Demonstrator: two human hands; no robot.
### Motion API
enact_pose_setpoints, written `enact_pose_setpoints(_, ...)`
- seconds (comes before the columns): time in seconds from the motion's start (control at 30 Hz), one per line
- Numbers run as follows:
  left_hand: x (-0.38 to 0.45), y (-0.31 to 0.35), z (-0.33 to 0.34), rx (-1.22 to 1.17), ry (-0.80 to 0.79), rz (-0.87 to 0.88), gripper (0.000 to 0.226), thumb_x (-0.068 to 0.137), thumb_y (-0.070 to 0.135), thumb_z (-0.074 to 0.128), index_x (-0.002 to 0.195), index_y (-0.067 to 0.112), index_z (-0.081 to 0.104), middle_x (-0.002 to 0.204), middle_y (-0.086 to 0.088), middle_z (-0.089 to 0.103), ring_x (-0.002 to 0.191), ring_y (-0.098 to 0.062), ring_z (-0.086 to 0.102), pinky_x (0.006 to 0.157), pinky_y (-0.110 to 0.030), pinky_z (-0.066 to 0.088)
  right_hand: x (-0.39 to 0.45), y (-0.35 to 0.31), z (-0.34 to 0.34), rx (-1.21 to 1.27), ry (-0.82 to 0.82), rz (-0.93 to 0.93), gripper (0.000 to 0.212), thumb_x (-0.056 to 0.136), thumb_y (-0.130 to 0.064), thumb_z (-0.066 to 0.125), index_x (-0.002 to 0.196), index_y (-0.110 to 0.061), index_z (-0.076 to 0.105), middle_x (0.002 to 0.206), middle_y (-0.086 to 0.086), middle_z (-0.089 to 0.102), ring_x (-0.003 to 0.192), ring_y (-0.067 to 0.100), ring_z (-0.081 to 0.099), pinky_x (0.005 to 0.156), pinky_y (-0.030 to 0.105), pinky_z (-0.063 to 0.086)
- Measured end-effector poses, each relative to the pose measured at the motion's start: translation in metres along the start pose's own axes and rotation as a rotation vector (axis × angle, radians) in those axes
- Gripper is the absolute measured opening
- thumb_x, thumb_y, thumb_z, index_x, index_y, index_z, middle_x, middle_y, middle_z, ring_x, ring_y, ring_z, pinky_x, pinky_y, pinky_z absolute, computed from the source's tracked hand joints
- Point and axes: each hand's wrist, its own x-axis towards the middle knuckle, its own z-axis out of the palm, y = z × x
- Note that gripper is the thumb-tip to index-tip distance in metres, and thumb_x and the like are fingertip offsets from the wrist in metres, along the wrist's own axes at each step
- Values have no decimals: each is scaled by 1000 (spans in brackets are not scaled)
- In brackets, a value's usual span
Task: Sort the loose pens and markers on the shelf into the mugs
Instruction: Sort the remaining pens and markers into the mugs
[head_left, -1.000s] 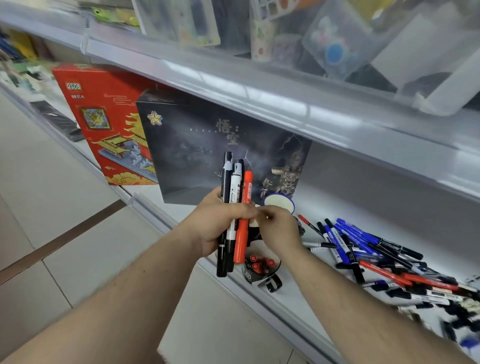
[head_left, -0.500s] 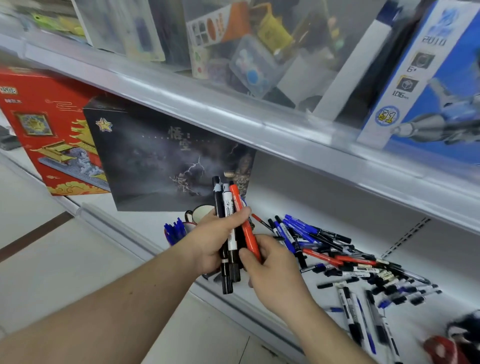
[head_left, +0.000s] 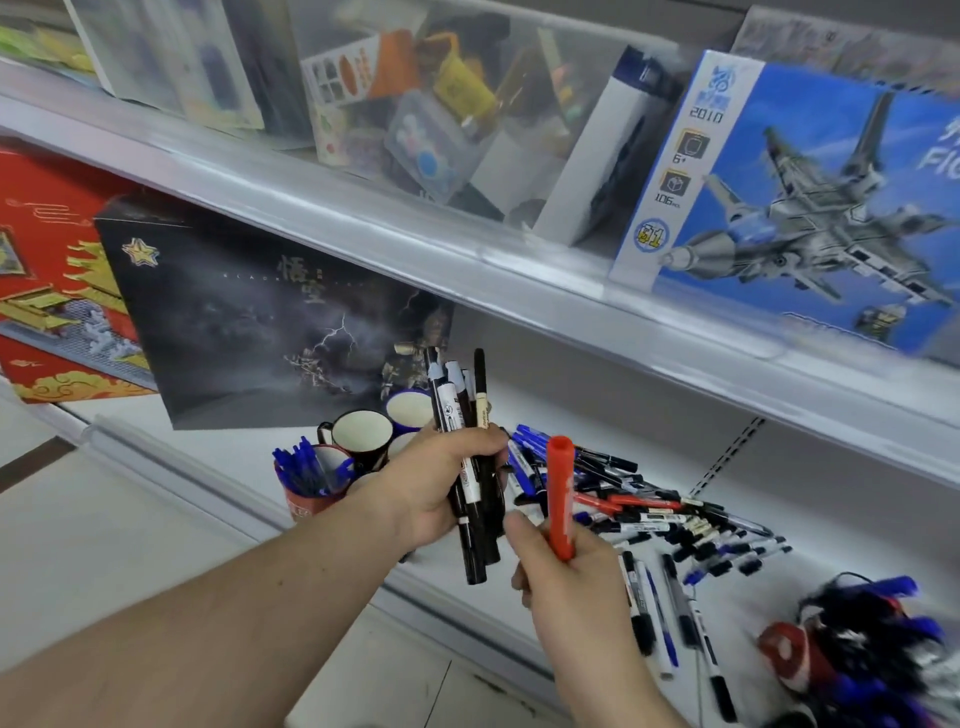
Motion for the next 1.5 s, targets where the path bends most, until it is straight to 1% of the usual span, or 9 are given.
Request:
enact_pose_setpoints(0.2, 5, -6, 21, -59, 100, -72, 12, 84, 10, 65, 80, 9, 54, 64, -8, 54, 46, -20, 55, 45, -25, 48, 0, 4, 2, -141, 105, -105, 48, 75, -15, 83, 57, -18, 38, 50, -7, 38, 45, 9, 35, 48, 18, 36)
enact_pose_setpoints(0.37, 9, -7, 26, -75, 148, -62, 12, 85, 12, 65, 82, 12, 53, 63, -5, 53, 43, -17, 54, 43, -24, 46, 3, 2, -16, 60, 71, 12, 33, 87, -7, 71, 71, -11, 42, 63, 18, 62, 52, 21, 57, 51, 33, 47)
enact_pose_setpoints(0.5, 5, -7, 28, -63, 102, -75, 16, 86, 10, 60, 71, 11, 55, 62, -4, 53, 46, -17, 51, 46, -23, 46, 5, 3, -24, 155, -6, 91, 15, 93, -11, 64, 87, -5, 52, 67, 13, 65, 53, 24, 56, 53, 34, 45)
enact_pose_setpoints(0.73, 3, -5, 27, -142, 45, -49, 19, 88, 8, 55, 70, 12, 55, 60, -3, 55, 55, -19, 53, 58, -29, 47, -5, 0, -16, 437, -28, 344, 44, 74, -35, 76, 100, -1, 66, 87, 10, 69, 71, 28, 68, 55, 34, 52)
enact_pose_setpoints(1.03, 7, -8, 27, -140, 95, 7, 16, 86, 7, 59, 71, 12, 56, 64, -5, 56, 58, -21, 56, 63, -33, 49, 2, -3, -10, 775, -32, 482, 32, 70, -9, 77, 98, 3, 66, 83, 15, 67, 54, 14, 53, 43, 18, 46)
enact_pose_setpoints(1.1, 9, -9, 29, -147, 133, 14, 17, 86, 8, 59, 70, 12, 55, 64, -4, 55, 55, -20, 53, 59, -31, 48, 1, 1, -10, 667, 42, 369, 17, 83, -9, 73, 91, -1, 60, 77, 13, 66, 54, 18, 58, 45, 22, 49)
enact_pose_setpoints(1.27, 13, -15, 37, -178, 229, -45, 19, 87, 9, 60, 70, 12, 52, 59, -3, 54, 45, -17, 54, 48, -26, 48, 4, 13, -11, 114, 241, -58, 27, 92, -17, 66, 76, -12, 46, 59, 4, 65, 53, 26, 68, 46, 27, 50)
enact_pose_setpoints(1.33, 18, -24, 38, -163, 290, -84, 5, 84, 9, 60, 81, 8, 57, 67, -12, 63, 53, -26, 64, 50, -33, 55, 2, 18, -13, -25, 243, -150, 20, 93, -19, 65, 80, -20, 50, 64, 0, 67, 52, 21, 68, 47, 31, 52)
enact_pose_setpoints(1.5, 32, -49, 61, -159, 405, -135, 36, 70, 9, 62, 105, 8, 61, 96, -23, 73, 76, -38, 73, 58, -51, 58, -3, 35, -32, -159, 239, -188, 17, 99, -16, 54, 90, -30, 51, 69, -16, 64, 53, 13, 65, 58, 39, 59)
